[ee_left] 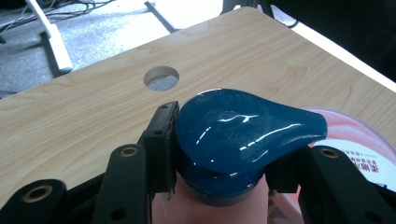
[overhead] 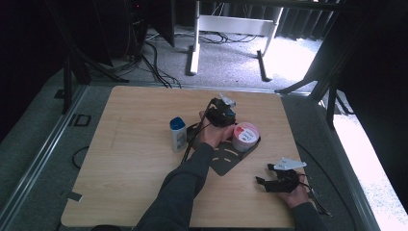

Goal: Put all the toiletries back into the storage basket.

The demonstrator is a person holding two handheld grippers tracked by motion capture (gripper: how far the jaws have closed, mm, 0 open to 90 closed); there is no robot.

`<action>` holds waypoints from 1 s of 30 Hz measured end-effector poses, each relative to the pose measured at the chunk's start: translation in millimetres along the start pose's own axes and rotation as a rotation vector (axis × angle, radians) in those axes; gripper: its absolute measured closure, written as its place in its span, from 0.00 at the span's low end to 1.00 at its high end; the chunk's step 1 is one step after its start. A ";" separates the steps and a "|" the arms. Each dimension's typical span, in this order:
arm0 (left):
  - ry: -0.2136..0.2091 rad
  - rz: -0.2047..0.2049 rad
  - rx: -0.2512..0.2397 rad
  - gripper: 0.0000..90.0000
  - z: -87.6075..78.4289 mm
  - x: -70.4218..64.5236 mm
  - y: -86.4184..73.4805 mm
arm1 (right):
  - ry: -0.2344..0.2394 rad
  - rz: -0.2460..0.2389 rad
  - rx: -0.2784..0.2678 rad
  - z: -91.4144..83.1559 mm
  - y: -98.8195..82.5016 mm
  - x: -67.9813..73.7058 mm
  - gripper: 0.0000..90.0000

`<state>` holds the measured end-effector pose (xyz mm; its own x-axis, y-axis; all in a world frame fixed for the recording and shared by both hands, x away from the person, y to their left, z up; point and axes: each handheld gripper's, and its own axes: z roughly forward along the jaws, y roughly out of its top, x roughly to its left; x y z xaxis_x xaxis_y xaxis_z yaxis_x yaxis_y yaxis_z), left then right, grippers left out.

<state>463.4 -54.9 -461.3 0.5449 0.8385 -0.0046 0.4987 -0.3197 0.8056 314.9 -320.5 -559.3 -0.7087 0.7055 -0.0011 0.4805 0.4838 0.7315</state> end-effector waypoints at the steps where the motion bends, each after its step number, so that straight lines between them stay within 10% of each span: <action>1: -0.001 0.000 0.001 0.59 -0.1 0.3 -0.1 | 0.000 0.000 0.000 0.0 0.0 0.0 0.25; 30: -0.025 0.022 0.013 0.40 -1.2 -2.4 -10.4 | 0.001 -0.002 0.000 -0.1 -0.2 0.1 0.25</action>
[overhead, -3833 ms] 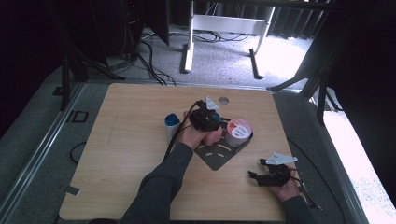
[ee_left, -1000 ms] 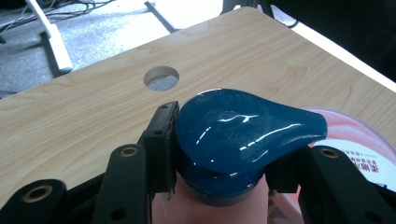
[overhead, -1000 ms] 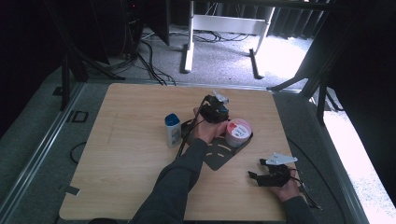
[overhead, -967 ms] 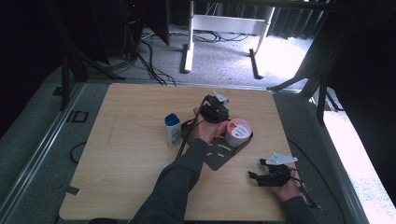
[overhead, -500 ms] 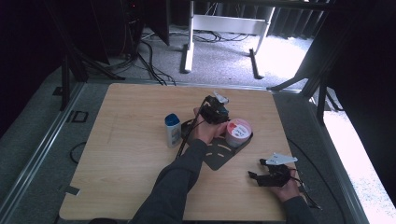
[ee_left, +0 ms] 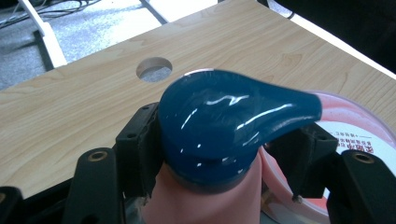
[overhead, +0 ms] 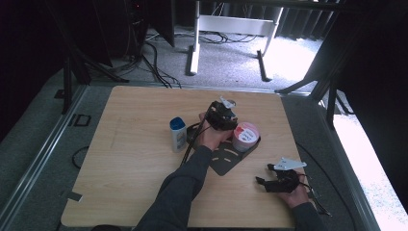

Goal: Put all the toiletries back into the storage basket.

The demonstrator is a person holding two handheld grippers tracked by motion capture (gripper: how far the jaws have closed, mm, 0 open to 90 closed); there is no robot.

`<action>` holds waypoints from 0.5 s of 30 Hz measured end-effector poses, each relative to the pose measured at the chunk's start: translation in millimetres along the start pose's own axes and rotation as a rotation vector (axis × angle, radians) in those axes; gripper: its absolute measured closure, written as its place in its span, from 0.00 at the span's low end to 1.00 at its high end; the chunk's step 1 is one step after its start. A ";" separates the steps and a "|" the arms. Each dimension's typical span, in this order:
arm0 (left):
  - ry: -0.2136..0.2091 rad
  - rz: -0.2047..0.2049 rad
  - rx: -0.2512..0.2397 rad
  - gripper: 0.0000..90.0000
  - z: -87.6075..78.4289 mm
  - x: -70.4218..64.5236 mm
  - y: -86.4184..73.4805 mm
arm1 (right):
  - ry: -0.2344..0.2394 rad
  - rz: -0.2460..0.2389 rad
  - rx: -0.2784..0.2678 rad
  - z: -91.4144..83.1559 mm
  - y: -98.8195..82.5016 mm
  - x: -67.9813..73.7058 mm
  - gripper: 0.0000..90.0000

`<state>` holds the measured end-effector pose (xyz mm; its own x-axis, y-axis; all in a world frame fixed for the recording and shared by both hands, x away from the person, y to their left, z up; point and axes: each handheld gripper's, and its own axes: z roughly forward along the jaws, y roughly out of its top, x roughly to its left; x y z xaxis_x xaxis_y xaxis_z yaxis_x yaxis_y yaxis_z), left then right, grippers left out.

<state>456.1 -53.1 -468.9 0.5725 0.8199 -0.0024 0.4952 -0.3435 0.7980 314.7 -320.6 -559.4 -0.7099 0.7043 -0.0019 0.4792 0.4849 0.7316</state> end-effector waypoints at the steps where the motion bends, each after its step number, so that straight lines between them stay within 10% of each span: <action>1: -0.003 -0.001 -0.004 0.40 -1.1 0.7 -0.9 | 0.000 0.000 0.000 0.0 0.0 0.0 0.25; 15: -0.046 -0.008 -0.009 0.40 -17.7 11.2 -11.7 | 0.000 0.000 0.000 0.0 0.0 0.0 0.25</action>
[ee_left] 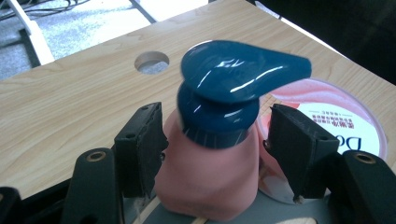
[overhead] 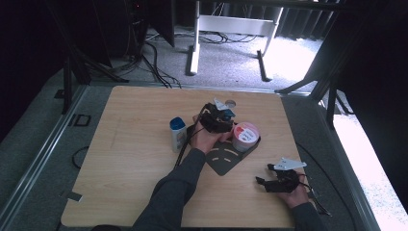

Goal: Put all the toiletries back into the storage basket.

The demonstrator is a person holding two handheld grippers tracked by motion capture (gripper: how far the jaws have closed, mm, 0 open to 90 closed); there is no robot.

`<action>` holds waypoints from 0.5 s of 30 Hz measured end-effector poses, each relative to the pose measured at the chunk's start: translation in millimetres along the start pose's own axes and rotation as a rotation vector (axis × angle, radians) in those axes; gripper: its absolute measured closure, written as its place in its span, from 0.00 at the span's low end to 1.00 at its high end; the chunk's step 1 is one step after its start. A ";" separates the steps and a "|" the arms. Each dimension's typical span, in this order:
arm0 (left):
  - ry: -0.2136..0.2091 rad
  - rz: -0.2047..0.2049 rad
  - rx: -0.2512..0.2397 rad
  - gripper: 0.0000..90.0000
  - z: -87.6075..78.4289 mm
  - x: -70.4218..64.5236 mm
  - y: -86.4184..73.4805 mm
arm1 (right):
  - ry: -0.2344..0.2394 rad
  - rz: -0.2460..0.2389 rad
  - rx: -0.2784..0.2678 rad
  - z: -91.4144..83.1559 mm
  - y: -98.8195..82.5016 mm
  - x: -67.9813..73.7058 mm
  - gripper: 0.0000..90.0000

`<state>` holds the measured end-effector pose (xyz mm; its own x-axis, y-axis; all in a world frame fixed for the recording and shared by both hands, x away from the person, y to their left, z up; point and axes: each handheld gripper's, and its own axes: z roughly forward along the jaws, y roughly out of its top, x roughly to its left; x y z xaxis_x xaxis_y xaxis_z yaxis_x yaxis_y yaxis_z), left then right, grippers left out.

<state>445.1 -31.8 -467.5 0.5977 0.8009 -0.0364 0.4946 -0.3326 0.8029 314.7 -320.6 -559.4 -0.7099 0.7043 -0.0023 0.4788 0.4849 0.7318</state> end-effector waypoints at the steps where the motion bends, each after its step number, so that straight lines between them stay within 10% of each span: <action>1: -0.001 0.001 0.002 0.40 -1.8 1.2 -1.3 | 0.000 0.000 0.000 0.0 0.0 0.0 0.25; 15: -0.040 0.041 -0.009 0.46 -22.0 -0.1 -7.1 | 0.000 0.000 0.000 0.0 0.0 0.0 0.25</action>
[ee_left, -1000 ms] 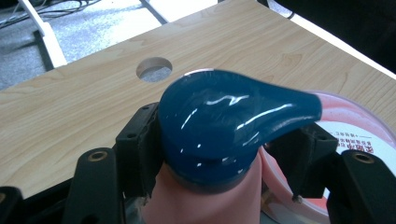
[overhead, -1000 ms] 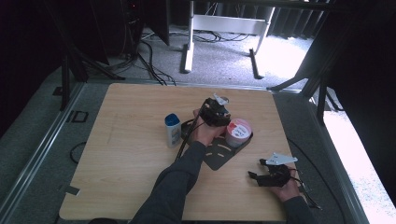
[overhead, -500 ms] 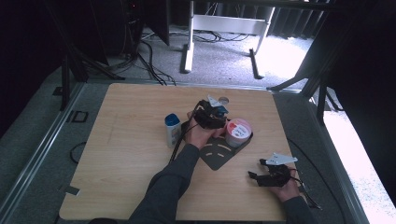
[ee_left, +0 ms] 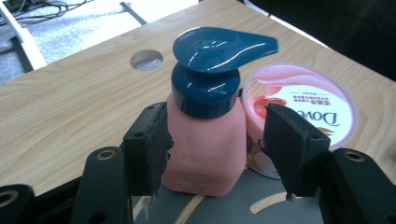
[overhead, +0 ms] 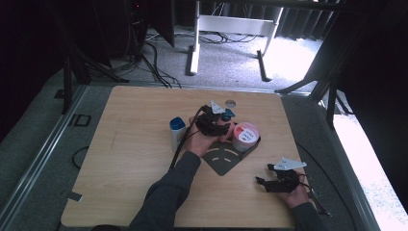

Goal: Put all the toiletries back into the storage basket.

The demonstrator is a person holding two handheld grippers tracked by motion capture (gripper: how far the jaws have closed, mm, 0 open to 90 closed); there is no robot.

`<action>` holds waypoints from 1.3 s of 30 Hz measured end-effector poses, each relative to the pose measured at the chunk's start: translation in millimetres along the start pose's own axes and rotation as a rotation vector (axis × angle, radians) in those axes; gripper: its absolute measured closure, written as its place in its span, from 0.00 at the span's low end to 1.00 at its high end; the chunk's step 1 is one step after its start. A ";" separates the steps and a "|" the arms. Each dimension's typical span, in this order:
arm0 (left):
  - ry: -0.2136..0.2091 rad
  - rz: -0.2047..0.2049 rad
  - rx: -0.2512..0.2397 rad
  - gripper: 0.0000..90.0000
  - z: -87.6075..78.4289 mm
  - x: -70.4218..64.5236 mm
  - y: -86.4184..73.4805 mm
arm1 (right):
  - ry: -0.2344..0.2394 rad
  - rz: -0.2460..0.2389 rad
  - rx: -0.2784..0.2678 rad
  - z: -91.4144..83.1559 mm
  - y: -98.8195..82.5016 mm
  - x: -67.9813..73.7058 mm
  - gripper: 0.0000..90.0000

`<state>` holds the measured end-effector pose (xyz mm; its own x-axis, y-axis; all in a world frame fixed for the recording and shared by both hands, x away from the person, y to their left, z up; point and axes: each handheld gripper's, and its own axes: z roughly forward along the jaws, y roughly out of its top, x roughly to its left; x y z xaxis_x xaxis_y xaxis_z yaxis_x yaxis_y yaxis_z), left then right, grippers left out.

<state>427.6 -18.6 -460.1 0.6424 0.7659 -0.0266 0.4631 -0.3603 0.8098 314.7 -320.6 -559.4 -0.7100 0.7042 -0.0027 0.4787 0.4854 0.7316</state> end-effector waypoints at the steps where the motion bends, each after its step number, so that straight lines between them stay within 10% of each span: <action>1: -0.005 -0.001 0.001 0.46 -1.6 0.2 -0.1 | 0.000 0.000 0.000 0.0 0.0 0.0 0.25; 17: -0.078 0.013 -0.003 0.45 -33.3 5.7 -4.6 | 0.000 0.000 0.000 0.0 0.0 0.0 0.25; 39: -0.078 0.053 -0.028 0.44 -69.5 17.7 -2.5 | 0.000 -0.001 -0.001 0.0 0.0 -0.1 0.25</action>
<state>395.4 32.9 -421.8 0.7117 0.7019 -0.0280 0.4105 -0.3832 0.8274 314.8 -320.6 -559.4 -0.7102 0.7040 -0.0031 0.4781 0.4855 0.7319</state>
